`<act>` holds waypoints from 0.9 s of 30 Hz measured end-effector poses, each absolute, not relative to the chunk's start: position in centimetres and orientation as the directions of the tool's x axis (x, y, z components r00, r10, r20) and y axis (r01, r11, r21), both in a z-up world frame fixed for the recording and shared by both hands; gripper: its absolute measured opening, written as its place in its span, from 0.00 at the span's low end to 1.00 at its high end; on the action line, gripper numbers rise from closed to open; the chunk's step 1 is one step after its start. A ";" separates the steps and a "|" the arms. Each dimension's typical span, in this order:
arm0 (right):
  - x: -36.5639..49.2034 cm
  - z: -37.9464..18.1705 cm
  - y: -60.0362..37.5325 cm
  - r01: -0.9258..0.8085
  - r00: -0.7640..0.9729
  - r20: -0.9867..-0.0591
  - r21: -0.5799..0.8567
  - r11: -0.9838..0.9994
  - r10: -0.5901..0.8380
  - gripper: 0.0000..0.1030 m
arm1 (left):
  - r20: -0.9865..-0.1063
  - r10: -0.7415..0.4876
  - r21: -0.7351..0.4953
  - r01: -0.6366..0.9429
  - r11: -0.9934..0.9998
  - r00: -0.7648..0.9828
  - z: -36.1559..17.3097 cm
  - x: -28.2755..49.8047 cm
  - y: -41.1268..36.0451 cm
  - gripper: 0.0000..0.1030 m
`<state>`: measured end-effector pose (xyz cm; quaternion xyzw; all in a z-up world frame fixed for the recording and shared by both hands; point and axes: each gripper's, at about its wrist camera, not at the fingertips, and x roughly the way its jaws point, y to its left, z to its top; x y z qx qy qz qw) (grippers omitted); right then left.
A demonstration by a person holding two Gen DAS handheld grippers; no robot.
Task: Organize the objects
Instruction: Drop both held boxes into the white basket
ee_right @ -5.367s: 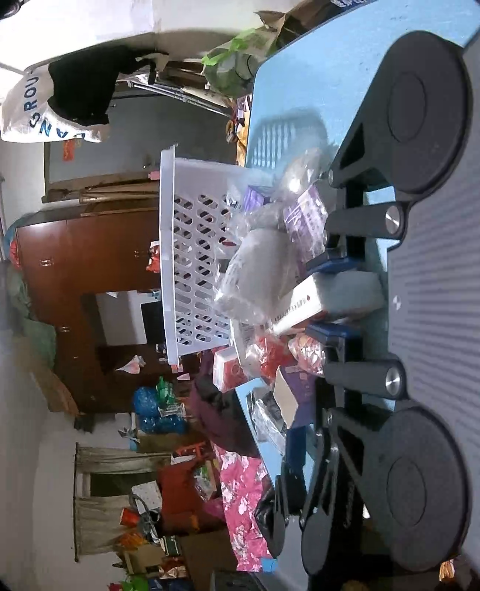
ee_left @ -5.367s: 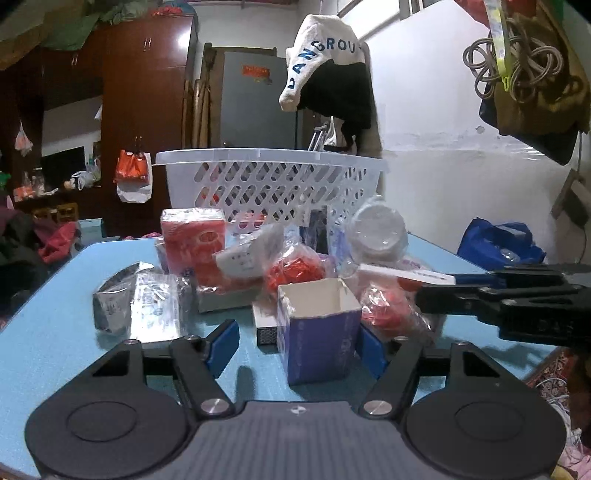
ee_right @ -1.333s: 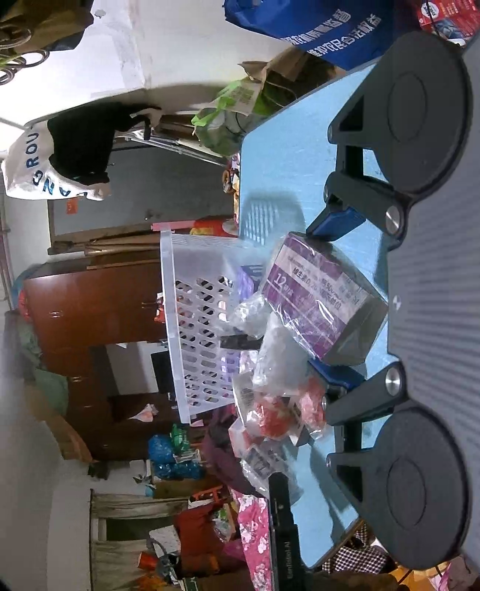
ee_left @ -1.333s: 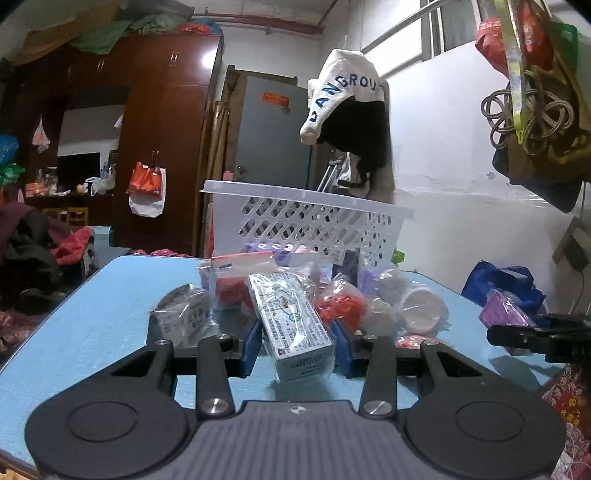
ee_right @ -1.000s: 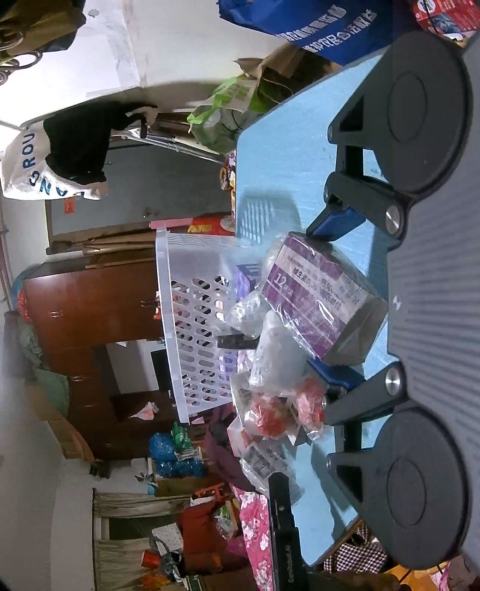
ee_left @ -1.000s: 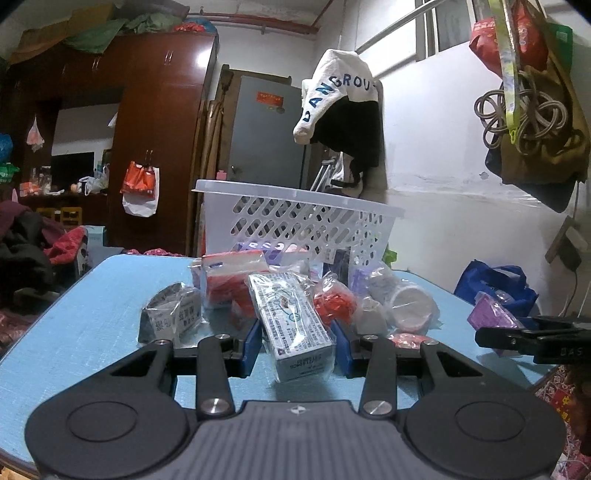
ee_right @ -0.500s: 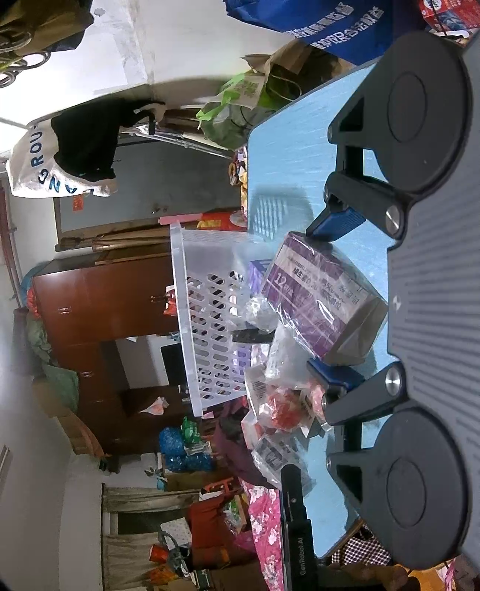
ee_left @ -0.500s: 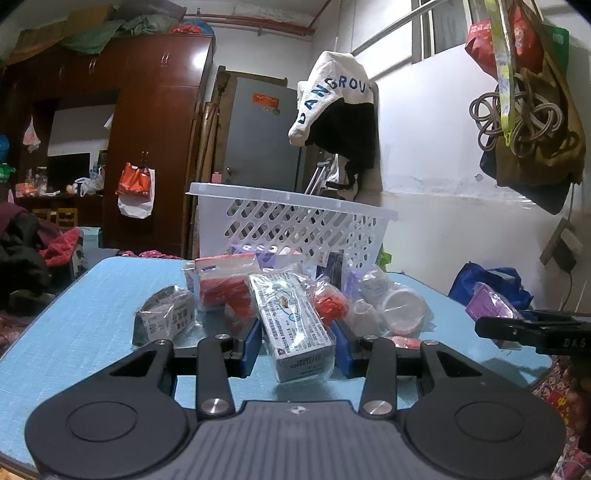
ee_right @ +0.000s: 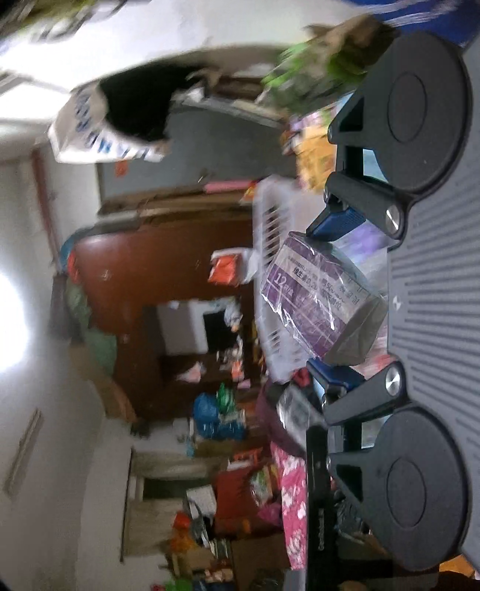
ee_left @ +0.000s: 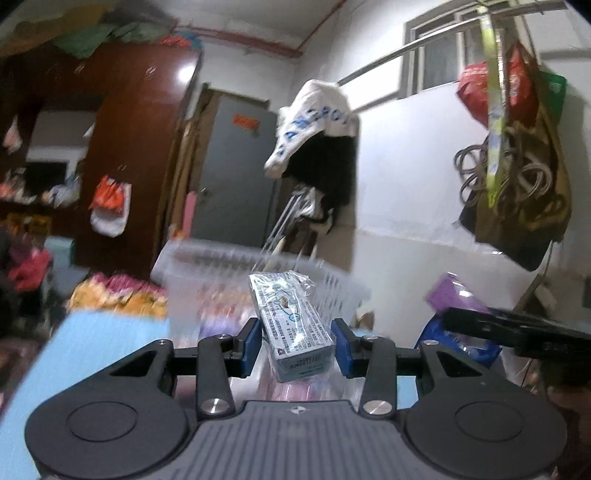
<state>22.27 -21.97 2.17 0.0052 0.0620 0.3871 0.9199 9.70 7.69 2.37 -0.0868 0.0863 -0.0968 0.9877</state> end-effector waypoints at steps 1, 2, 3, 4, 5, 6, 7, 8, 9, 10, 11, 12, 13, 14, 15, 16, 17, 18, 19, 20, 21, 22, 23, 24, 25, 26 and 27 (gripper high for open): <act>23.4 3.5 -20.8 -0.712 0.696 -0.104 0.029 0.702 0.711 0.70 | -0.151 -0.212 -0.183 0.183 0.966 0.966 3.6 10.9 7.7 0.44; 24.4 4.3 -20.0 -0.707 0.703 -0.101 0.012 0.707 0.704 0.70 | -0.149 -0.218 -0.179 0.190 0.965 0.964 4.7 12.3 7.7 0.44; 25.7 5.2 -19.1 -0.703 0.708 -0.096 -0.002 0.711 0.700 0.70 | -0.151 -0.213 -0.176 0.186 0.967 0.965 5.7 13.7 7.8 0.44; 27.2 5.9 -18.4 -0.708 0.703 -0.097 -0.011 0.706 0.704 0.70 | -0.161 -0.196 -0.174 0.168 0.970 0.967 6.5 15.4 7.8 0.44; 28.8 6.5 -17.7 -0.712 0.698 -0.110 -0.009 0.702 0.707 0.70 | -0.180 -0.175 -0.174 0.144 0.974 0.968 7.3 17.4 8.0 0.44; 30.2 6.8 -17.1 -0.704 0.705 -0.123 -0.002 0.710 0.699 0.70 | -0.200 -0.163 -0.174 0.129 0.976 0.966 7.6 19.1 8.1 0.44; 31.8 7.1 -16.5 -0.692 0.716 -0.133 0.001 0.722 0.686 0.70 | -0.225 -0.151 -0.177 0.112 0.978 0.963 7.9 20.8 8.3 0.44; 32.6 7.0 -16.0 -0.689 0.718 -0.143 -0.009 0.724 0.681 0.70 | -0.250 -0.141 -0.179 0.097 0.979 0.958 8.0 22.4 8.6 0.44; 33.6 6.9 -15.5 -0.691 0.715 -0.164 -0.014 0.723 0.680 0.70 | -0.261 -0.131 -0.181 0.085 0.980 0.956 7.8 23.4 8.9 0.44; 34.4 6.7 -15.0 -0.692 0.711 -0.183 -0.011 0.722 0.679 0.70 | -0.279 -0.123 -0.180 0.073 0.981 0.953 7.6 24.6 9.1 0.44; 35.0 6.4 -14.4 -0.699 0.702 -0.202 -0.011 0.715 0.683 0.72 | -0.298 -0.123 -0.174 0.073 0.982 0.946 7.4 25.6 9.2 0.45; 35.5 6.0 -14.0 -0.707 0.693 -0.213 -0.016 0.707 0.689 0.74 | -0.307 -0.109 -0.172 0.058 0.983 0.945 7.0 26.4 9.3 0.50; 35.6 5.5 -13.6 -0.703 0.697 -0.224 -0.027 0.710 0.682 0.87 | -0.317 -0.088 -0.170 0.034 0.985 0.944 6.7 26.9 9.3 0.56; 35.7 5.0 -13.4 -0.681 0.718 -0.232 -0.042 0.731 0.656 0.98 | -0.340 -0.065 -0.164 0.009 0.986 0.938 6.4 27.5 9.3 0.66; 35.5 4.8 -13.4 -0.661 0.738 -0.226 -0.052 0.749 0.636 1.00 | -0.353 -0.063 -0.161 0.005 0.987 0.934 6.2 27.6 9.3 0.67; 35.1 4.5 -13.7 -0.663 0.737 -0.210 -0.039 0.748 0.642 1.00 | -0.357 -0.079 -0.157 0.023 0.987 0.931 6.0 27.4 9.3 0.67; 34.6 4.3 -14.2 -0.677 0.721 -0.205 -0.007 0.736 0.662 1.00 | -0.353 -0.096 -0.153 0.044 0.987 0.931 5.9 27.0 9.3 0.68; 34.1 4.2 -14.9 -0.693 0.700 -0.206 0.038 0.720 0.684 1.00 | -0.342 -0.106 -0.146 0.059 0.987 0.934 5.8 26.3 9.3 0.68; 33.5 4.0 -15.5 -0.707 0.677 -0.213 0.077 0.703 0.704 1.00 | -0.334 -0.102 -0.144 0.057 0.988 0.937 5.8 25.3 9.5 0.68; 32.8 3.8 -16.1 -0.713 0.665 -0.223 0.097 0.695 0.713 1.00 | -0.325 -0.102 -0.145 0.057 0.988 0.940 5.7 24.2 9.7 0.69; 31.4 3.1 -16.8 -0.711 0.663 -0.227 0.105 0.695 0.713 1.00 | -0.312 -0.114 -0.148 0.071 0.986 0.943 5.5 23.0 9.9 0.72; 30.4 2.6 -17.5 -0.713 0.664 -0.219 0.105 0.694 0.715 1.00 | -0.297 -0.133 -0.155 0.089 0.984 0.946 5.1 21.3 10.3 0.75; 29.5 1.8 -18.3 -0.718 0.660 -0.213 0.106 0.688 0.721 1.00 | -0.293 -0.140 -0.156 0.097 0.983 0.946 4.5 19.8 10.6 0.78; 28.1 0.6 -19.2 -0.720 0.651 -0.217 0.127 0.682 0.727 1.00 | -0.295 -0.134 -0.147 0.093 0.985 0.946 3.8 18.4 10.8 0.79; 27.2 -0.5 -20.0 -0.719 0.634 -0.235 0.170 0.673 0.737 1.00 | -0.299 -0.117 -0.139 0.078 0.987 0.947 2.9 16.7 11.0 0.79; 26.6 -1.4 -20.5 -0.710 0.611 -0.266 0.231 0.665 0.745 1.00 | -0.309 -0.102 -0.157 0.055 0.986 0.945 1.8 14.9 11.4 0.79; 25.8 -2.6 -21.2 -0.687 0.583 -0.297 0.316 0.654 0.756 1.00 | -0.315 -0.099 -0.213 0.031 0.976 0.944 0.6 13.2 12.1 0.78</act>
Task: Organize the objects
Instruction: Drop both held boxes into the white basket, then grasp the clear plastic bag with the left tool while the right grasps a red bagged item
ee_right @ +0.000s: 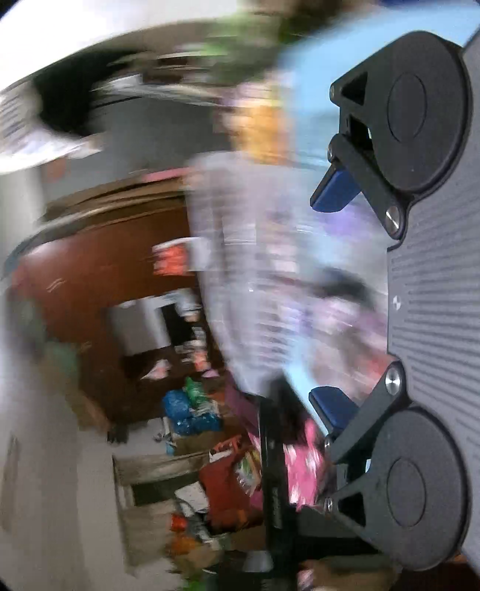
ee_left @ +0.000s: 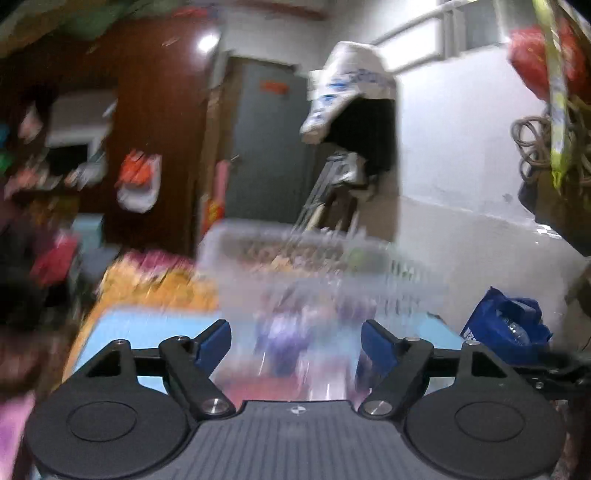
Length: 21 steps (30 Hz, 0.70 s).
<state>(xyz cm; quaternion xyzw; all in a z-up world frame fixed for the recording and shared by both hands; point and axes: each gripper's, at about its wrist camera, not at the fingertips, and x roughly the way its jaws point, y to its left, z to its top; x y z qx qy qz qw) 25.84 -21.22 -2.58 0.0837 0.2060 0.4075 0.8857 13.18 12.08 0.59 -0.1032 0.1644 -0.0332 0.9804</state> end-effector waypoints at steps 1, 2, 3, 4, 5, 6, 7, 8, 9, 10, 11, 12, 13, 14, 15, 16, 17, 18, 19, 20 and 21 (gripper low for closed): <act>25.1 -3.7 -22.1 -0.665 0.561 -0.295 0.396 0.633 0.774 1.00 | -0.313 -0.126 -0.292 0.030 0.956 0.941 -0.9 11.3 12.7 0.78; 25.0 -4.5 -22.7 -0.655 0.548 -0.281 0.442 0.613 0.788 1.00 | -0.295 -0.160 -0.350 0.050 0.936 0.942 -2.2 9.8 13.0 0.78; 23.9 -5.5 -23.2 -0.651 0.544 -0.274 0.459 0.605 0.793 1.00 | -0.270 -0.184 -0.387 0.068 0.919 0.945 -3.3 8.5 13.2 0.78; 23.4 -5.9 -23.3 -0.649 0.553 -0.273 0.452 0.613 0.787 1.00 | -0.264 -0.178 -0.389 0.065 0.919 0.948 -4.2 7.6 13.1 0.78; 23.0 -6.3 -23.4 -0.646 0.568 -0.270 0.439 0.625 0.777 1.00 | -0.273 -0.149 -0.353 0.045 0.935 0.950 -4.5 7.1 12.8 0.78; 22.4 -6.6 -23.1 -0.644 0.576 -0.280 0.424 0.637 0.768 1.00 | -0.278 -0.103 -0.293 0.018 0.956 0.955 -4.5 6.8 12.4 0.78; 22.1 -6.7 -22.5 -0.653 0.573 -0.308 0.389 0.650 0.759 1.00 | -0.275 -0.062 -0.249 -0.009 0.968 0.960 -4.3 6.9 12.3 0.79; 21.8 -6.7 -21.7 -0.667 0.577 -0.330 0.338 0.664 0.747 1.00 | -0.273 -0.033 -0.230 -0.031 0.973 0.962 -4.0 7.0 12.4 0.79; 21.4 -6.8 -20.8 -0.675 0.594 -0.340 0.282 0.682 0.729 1.00 | -0.278 -0.018 -0.234 -0.049 0.971 0.960 -3.9 7.2 13.0 0.79; 21.1 -6.7 -20.0 -0.675 0.617 -0.344 0.232 0.701 0.708 1.00 | -0.287 -0.017 -0.248 -0.057 0.967 0.958 -3.9 7.5 13.5 0.78; 21.0 -6.7 -19.4 -0.673 0.633 -0.345 0.195 0.713 0.693 1.00 | -0.309 -0.020 -0.264 -0.066 0.962 0.951 -3.8 8.3 14.0 0.78; 20.7 -7.0 -19.0 -0.675 0.641 -0.345 0.173 0.717 0.686 0.99 | -0.341 -0.016 -0.272 -0.082 0.959 0.940 -3.8 9.1 14.5 0.78; 20.8 -7.2 -18.2 -0.683 0.638 -0.348 0.158 0.713 0.687 0.97 | -0.376 -0.001 -0.264 -0.106 0.959 0.926 -3.9 10.0 14.7 0.78; 20.6 -7.7 -18.0 -0.690 0.631 -0.354 0.151 0.708 0.690 0.94 | -0.401 0.012 -0.233 -0.114 0.966 0.916 -3.9 11.0 14.7 0.78; 20.6 -8.1 -17.7 -0.691 0.629 -0.361 0.146 0.708 0.688 0.92 | -0.417 0.023 -0.201 -0.116 0.973 0.909 -4.1 11.7 14.7 0.78; 20.5 -8.2 -17.3 -0.686 0.636 -0.366 0.133 0.715 0.679 0.85 | -0.439 0.040 -0.172 -0.128 0.977 0.897 -4.2 12.8 14.7 0.78; 20.3 -8.2 -17.2 -0.678 0.650 -0.358 0.125 0.724 0.670 0.74 | -0.459 0.050 -0.163 -0.139 0.977 0.887 -4.4 13.5 14.9 0.78; 20.0 -8.5 -17.3 -0.670 0.663 -0.346 0.121 0.733 0.664 0.70 | -0.471 0.047 -0.167 -0.141 0.976 0.881 -4.6 13.8 15.2 0.78; 20.0 -8.5 -17.4 -0.668 0.668 -0.339 0.121 0.735 0.663 0.69 | -0.483 0.037 -0.176 -0.138 0.975 0.875 -5.1 14.0 15.3 0.77; 19.9 -8.6 -17.4 -0.670 0.665 -0.342 0.119 0.732 0.664 0.68 | -0.502 0.027 -0.181 -0.136 0.974 0.865 -5.4 14.0 15.4 0.63; 19.7 -8.6 -17.3 -0.672 0.664 -0.348 0.109 0.732 0.662 0.66 | -0.504 0.040 -0.159 -0.139 0.977 0.863 -5.5 13.5 15.3 0.50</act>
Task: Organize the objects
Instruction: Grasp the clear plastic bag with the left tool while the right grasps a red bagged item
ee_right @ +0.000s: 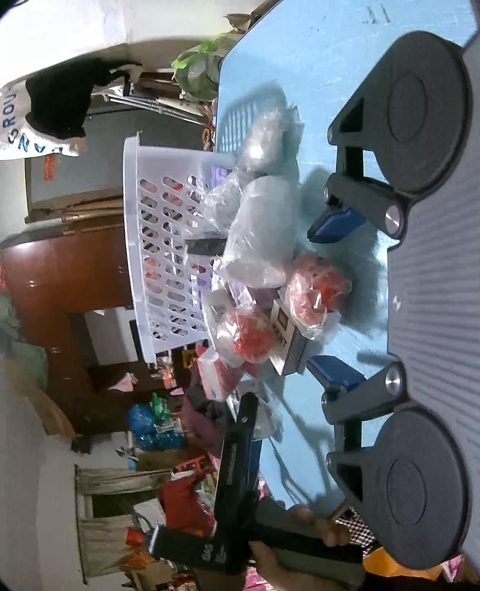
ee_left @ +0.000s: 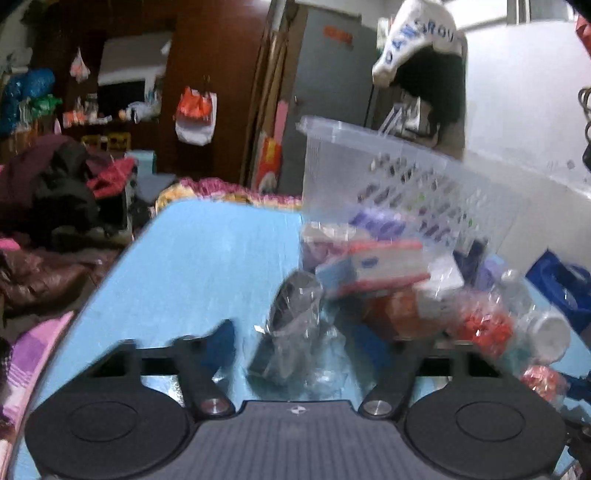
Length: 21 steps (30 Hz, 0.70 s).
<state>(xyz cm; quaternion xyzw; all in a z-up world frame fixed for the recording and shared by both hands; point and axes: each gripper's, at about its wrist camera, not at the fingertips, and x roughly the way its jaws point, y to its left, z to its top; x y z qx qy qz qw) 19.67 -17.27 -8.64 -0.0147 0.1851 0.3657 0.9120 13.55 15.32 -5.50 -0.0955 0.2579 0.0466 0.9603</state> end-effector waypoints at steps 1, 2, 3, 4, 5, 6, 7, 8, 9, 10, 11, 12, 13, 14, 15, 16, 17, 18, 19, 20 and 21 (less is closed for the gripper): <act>19.7 -8.8 -17.1 -0.671 0.668 -0.354 0.092 0.735 0.654 0.57 | -0.504 0.060 -0.133 -0.146 0.980 0.862 -5.5 13.3 15.0 0.49; 19.8 -8.8 -17.0 -0.673 0.670 -0.359 0.077 0.736 0.650 0.51 | -0.496 0.059 -0.130 -0.141 0.981 0.866 -5.6 12.9 14.9 0.44; 19.6 -8.8 -17.0 -0.671 0.678 -0.350 0.064 0.738 0.647 0.51 | -0.486 0.048 -0.136 -0.130 0.982 0.872 -5.7 12.4 14.8 0.40; 19.5 -8.9 -17.2 -0.673 0.677 -0.347 0.067 0.737 0.650 0.51 | -0.474 0.029 -0.148 -0.113 0.983 0.880 -5.8 11.9 14.6 0.40; 19.5 -8.9 -17.4 -0.682 0.668 -0.341 0.075 0.727 0.662 0.50 | -0.466 0.016 -0.157 -0.100 0.982 0.885 -5.9 11.4 14.5 0.40; 19.5 -8.8 -17.6 -0.688 0.661 -0.335 0.086 0.721 0.671 0.50 | -0.458 0.010 -0.160 -0.093 0.983 0.889 -6.0 11.0 14.2 0.39; 19.3 -8.7 -17.9 -0.687 0.663 -0.329 0.090 0.721 0.672 0.50 | -0.444 0.006 -0.163 -0.088 0.983 0.896 -6.1 10.5 14.0 0.39; 19.0 -8.5 -18.2 -0.687 0.666 -0.323 0.085 0.722 0.672 0.50 | -0.430 0.001 -0.166 -0.080 0.983 0.903 -6.1 10.0 13.8 0.39; 18.6 -8.4 -18.7 -0.691 0.665 -0.312 0.085 0.717 0.678 0.50 | -0.416 -0.009 -0.171 -0.068 0.983 0.909 -6.0 9.7 13.6 0.39; 18.4 -8.1 -19.1 -0.701 0.657 -0.300 0.092 0.707 0.691 0.50 | -0.400 -0.022 -0.177 -0.054 0.983 0.916 -6.0 9.1 13.3 0.39; 18.2 -7.9 -19.7 -0.715 0.643 -0.287 0.108 0.691 0.710 0.50 | -0.385 -0.030 -0.180 -0.043 0.983 0.922 -5.9 8.6 13.1 0.39; 18.2 -7.6 -20.2 -0.722 0.633 -0.276 0.124 0.680 0.723 0.50 | -0.366 -0.042 -0.180 -0.026 0.983 0.930 -5.7 7.9 12.7 0.39; 18.0 -7.3 -20.8 -0.724 0.631 -0.265 0.137 0.676 0.730 0.50 | -0.352 -0.052 -0.178 -0.013 0.984 0.935 -5.6 7.6 12.3 0.39; 18.0 -7.0 -21.3 -0.726 0.628 -0.255 0.147 0.672 0.735 0.50 | -0.339 -0.058 -0.173 -0.002 0.985 0.939 -5.5 7.2 11.9 0.39; 17.9 -6.8 -21.8 -0.727 0.627 -0.245 0.158 0.668 0.740 0.50 | -0.332 -0.062 -0.166 0.006 0.986 0.941 -5.3 6.9 11.6 0.39; 17.8 -6.6 -22.3 -0.724 0.631 -0.236 0.164 0.670 0.739 0.50 | -0.327 -0.066 -0.162 0.012 0.987 0.943 -5.1 6.6 11.3 0.39; 17.7 -6.4 -22.8 -0.712 0.648 -0.221 0.163 0.683 0.729 0.50 | -0.321 -0.070 -0.158 0.020 0.987 0.944 -5.0 6.4 11.1 0.39; 17.7 -6.2 -23.3 -0.699 0.666 -0.209 0.160 0.697 0.716 0.50 | -0.315 -0.074 -0.154 0.026 0.988 0.946 -4.9 6.3 10.9 0.39; 17.8 -6.1 -23.8 -0.682 0.686 -0.202 0.157 0.715 0.699 0.50 | -0.312 -0.075 -0.151 0.028 0.988 0.947 -4.9 6.2 10.8 0.39; 18.1 -6.1 -24.1 -0.661 0.705 -0.206 0.155 0.734 0.678 0.50 | -0.311 -0.075 -0.154 0.028 0.988 0.947 -4.8 6.2 10.8 0.39; 18.4 -6.2 -24.4 -0.644 0.718 -0.214 0.157 0.749 0.663 0.50 | -0.313 -0.078 -0.157 0.029 0.987 0.946 -4.8 6.2 10.7 0.39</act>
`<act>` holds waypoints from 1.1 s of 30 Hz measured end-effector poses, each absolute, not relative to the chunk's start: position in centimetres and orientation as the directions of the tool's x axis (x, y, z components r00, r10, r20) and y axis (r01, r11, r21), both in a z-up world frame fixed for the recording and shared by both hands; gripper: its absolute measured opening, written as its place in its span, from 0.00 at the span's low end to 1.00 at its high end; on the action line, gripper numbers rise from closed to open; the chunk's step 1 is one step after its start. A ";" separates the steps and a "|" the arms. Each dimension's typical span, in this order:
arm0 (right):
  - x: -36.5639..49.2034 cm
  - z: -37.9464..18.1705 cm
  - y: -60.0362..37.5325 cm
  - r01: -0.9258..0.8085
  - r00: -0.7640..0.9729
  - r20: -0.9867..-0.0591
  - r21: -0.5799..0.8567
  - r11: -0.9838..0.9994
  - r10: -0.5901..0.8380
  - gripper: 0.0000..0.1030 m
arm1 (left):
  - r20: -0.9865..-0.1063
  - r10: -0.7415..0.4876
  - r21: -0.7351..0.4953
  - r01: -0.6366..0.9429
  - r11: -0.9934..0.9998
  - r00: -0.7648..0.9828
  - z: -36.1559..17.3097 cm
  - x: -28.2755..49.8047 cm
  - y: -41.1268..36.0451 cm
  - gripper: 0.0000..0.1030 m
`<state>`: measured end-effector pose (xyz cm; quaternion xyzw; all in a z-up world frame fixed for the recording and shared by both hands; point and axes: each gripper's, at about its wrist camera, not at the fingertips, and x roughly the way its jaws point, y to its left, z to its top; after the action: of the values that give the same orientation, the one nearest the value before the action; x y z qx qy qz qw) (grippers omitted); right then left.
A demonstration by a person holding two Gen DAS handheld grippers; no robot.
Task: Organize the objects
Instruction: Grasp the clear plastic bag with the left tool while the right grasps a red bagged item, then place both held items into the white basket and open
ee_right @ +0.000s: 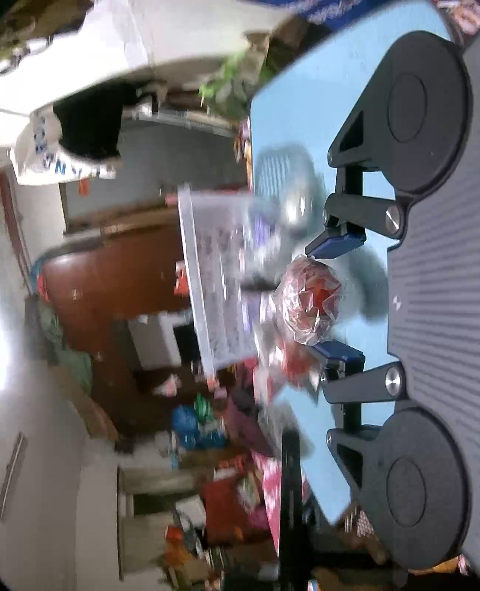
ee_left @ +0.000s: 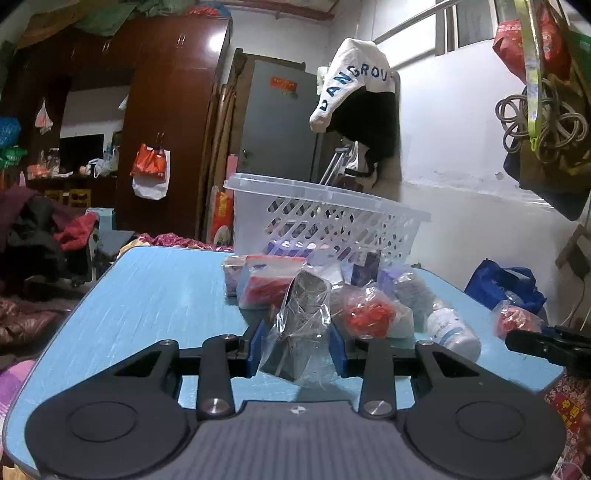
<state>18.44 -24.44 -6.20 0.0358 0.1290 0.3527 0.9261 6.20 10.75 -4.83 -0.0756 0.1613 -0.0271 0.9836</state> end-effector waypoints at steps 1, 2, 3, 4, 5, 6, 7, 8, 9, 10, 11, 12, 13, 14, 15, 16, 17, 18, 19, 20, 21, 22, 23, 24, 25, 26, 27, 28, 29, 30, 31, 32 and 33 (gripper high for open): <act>18.8 -6.4 -24.6 -0.636 0.721 -0.221 0.168 0.754 0.657 0.50 | -0.314 -0.079 -0.160 0.029 0.987 0.946 -4.9 6.2 10.7 0.39; 19.1 -6.6 -24.8 -0.630 0.721 -0.226 0.179 0.755 0.655 0.50 | -0.313 -0.078 -0.161 0.028 0.986 0.946 -5.0 6.2 10.7 0.39; 19.3 -6.7 -24.7 -0.627 0.721 -0.233 0.183 0.758 0.653 0.50 | -0.316 -0.079 -0.161 0.029 0.986 0.946 -5.0 6.2 10.7 0.39; 19.4 -6.9 -24.6 -0.626 0.721 -0.238 0.179 0.759 0.651 0.50 | -0.317 -0.081 -0.162 0.030 0.986 0.945 -5.0 6.2 10.7 0.39; 19.4 -6.9 -24.6 -0.627 0.720 -0.239 0.177 0.759 0.651 0.50 | -0.315 -0.081 -0.162 0.031 0.986 0.946 -5.0 6.1 10.6 0.39; 19.5 -7.0 -24.5 -0.629 0.719 -0.238 0.178 0.757 0.653 0.50 | -0.313 -0.081 -0.162 0.031 0.986 0.946 -5.0 6.1 10.6 0.39; 19.4 -7.0 -24.5 -0.628 0.721 -0.233 0.179 0.757 0.653 0.50 | -0.311 -0.082 -0.162 0.032 0.986 0.947 -5.0 6.0 10.5 0.39; 19.4 -6.9 -24.6 -0.628 0.722 -0.229 0.177 0.758 0.653 0.50 | -0.308 -0.082 -0.162 0.032 0.986 0.948 -5.0 5.9 10.6 0.39; 19.4 -6.8 -24.6 -0.629 0.723 -0.226 0.175 0.758 0.652 0.50 | -0.305 -0.082 -0.164 0.033 0.986 0.949 -4.9 5.8 10.6 0.39; 19.2 -6.7 -24.8 -0.628 0.726 -0.220 0.175 0.758 0.652 0.50 | -0.304 -0.084 -0.166 0.034 0.986 0.949 -4.9 5.8 10.6 0.39; 19.1 -6.6 -25.0 -0.627 0.729 -0.213 0.175 0.759 0.651 0.50 | -0.303 -0.086 -0.167 0.036 0.985 0.949 -4.9 5.8 10.7 0.39; 19.1 -6.6 -25.2 -0.626 0.731 -0.209 0.175 0.760 0.650 0.50 | -0.302 -0.089 -0.168 0.038 0.985 0.949 -4.8 5.7 10.7 0.39; 19.1 -6.5 -25.3 -0.624 0.733 -0.206 0.174 0.762 0.648 0.50 | -0.301 -0.089 -0.167 0.040 0.985 0.950 -4.8 5.7 10.7 0.39; 19.1 -6.5 -25.5 -0.622 0.736 -0.203 0.174 0.764 0.646 0.50 | -0.298 -0.088 -0.166 0.039 0.985 0.950 -4.7 5.6 10.6 0.39; 19.2 -6.4 -25.6 -0.620 0.738 -0.200 0.176 0.765 0.644 0.50 | -0.294 -0.088 -0.169 0.039 0.985 0.952 -4.6 5.5 10.7 0.39; 19.3 -6.3 -25.7 -0.618 0.741 -0.196 0.177 0.766 0.643 0.50 | -0.291 -0.093 -0.175 0.042 0.984 0.952 -4.5 5.5 10.8 0.39; 19.3 -6.2 -25.7 -0.617 0.742 -0.193 0.176 0.767 0.641 0.50 | -0.289 -0.097 -0.179 0.046 0.983 0.952 -4.4 5.4 10.9 0.39; 19.4 -6.1 -25.8 -0.616 0.743 -0.191 0.178 0.767 0.641 0.50 | -0.287 -0.099 -0.181 0.048 0.982 0.953 -4.3 5.5 10.9 0.39; 19.5 -6.1 -25.9 -0.616 0.745 -0.184 0.182 0.767 0.642 0.50 | -0.285 -0.100 -0.182 0.048 0.982 0.953 -4.2 5.5 10.9 0.39; 19.6 -5.9 -25.9 -0.618 0.743 -0.180 0.183 0.765 0.644 0.50 | -0.284 -0.103 -0.182 0.051 0.982 0.953 -4.1 5.6 10.9 0.39; 19.7 -5.7 -25.8 -0.619 0.744 -0.179 0.179 0.765 0.644 0.50 | -0.285 -0.109 -0.185 0.057 0.981 0.952 -4.0 5.7 10.8 0.39; 19.9 -5.5 -25.7 -0.617 0.747 -0.177 0.173 0.768 0.641 0.50 | -0.284 -0.119 -0.191 0.066 0.979 0.951 -3.9 5.8 10.8 0.39; 20.0 -5.4 -25.5 -0.618 0.748 -0.176 0.166 0.769 0.639 0.50 | -0.283 -0.126 -0.194 0.072 0.978 0.951 -3.8 6.0 10.8 0.39; 20.2 -5.1 -25.4 -0.618 0.749 -0.174 0.164 0.769 0.640 0.50 | -0.281 -0.128 -0.192 0.075 0.978 0.951 -3.6 6.1 10.7 0.39; 20.5 -4.8 -25.2 -0.621 0.748 -0.167 0.164 0.766 0.642 0.50 | -0.278 -0.130 -0.188 0.079 0.979 0.952 -3.4 6.3 10.6 0.39; 20.7 -4.6 -25.1 -0.625 0.746 -0.165 0.164 0.764 0.645 0.50 | -0.273 -0.133 -0.185 0.084 0.979 0.953 -3.3 6.5 10.5 0.39; 21.2 -4.4 -24.8 -0.627 0.744 -0.164 0.165 0.762 0.648 0.50 | -0.268 -0.136 -0.185 0.088 0.979 0.954 -3.1 6.7 10.5 0.39; 21.5 -4.3 -24.6 -0.627 0.744 -0.167 0.162 0.762 0.647 0.50 | -0.265 -0.140 -0.188 0.091 0.978 0.954 -3.0 6.9 10.6 0.39; 21.8 -4.2 -24.4 -0.628 0.743 -0.171 0.156 0.762 0.647 0.50 | -0.265 -0.146 -0.197 0.095 0.976 0.953 -2.9 7.2 10.7 0.39; 22.2 -4.0 -24.1 -0.630 0.742 -0.175 0.150 0.762 0.647 0.50 | -0.266 -0.152 -0.205 0.098 0.974 0.952 -2.8 7.4 10.8 0.39; 22.4 -3.7 -23.9 -0.631 0.742 -0.173 0.146 0.762 0.648 0.50 | -0.266 -0.157 -0.211 0.102 0.972 0.951 -2.6 7.7 10.9 0.39; 22.6 -3.5 -23.7 -0.635 0.740 -0.170 0.144 0.759 0.651 0.50 | -0.264 -0.160 -0.212 0.105 0.972 0.951 -2.3 8.0 10.9 0.39; 22.8 -3.0 -23.5 -0.640 0.737 -0.164 0.143 0.755 0.655 0.50 | -0.262 -0.164 -0.208 0.110 0.972 0.951 -1.9 8.4 10.8 0.39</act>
<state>22.84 -23.51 -2.99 0.0385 0.1023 0.3477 0.9312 8.40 10.81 -1.94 -0.0961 0.1400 -0.0697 0.9830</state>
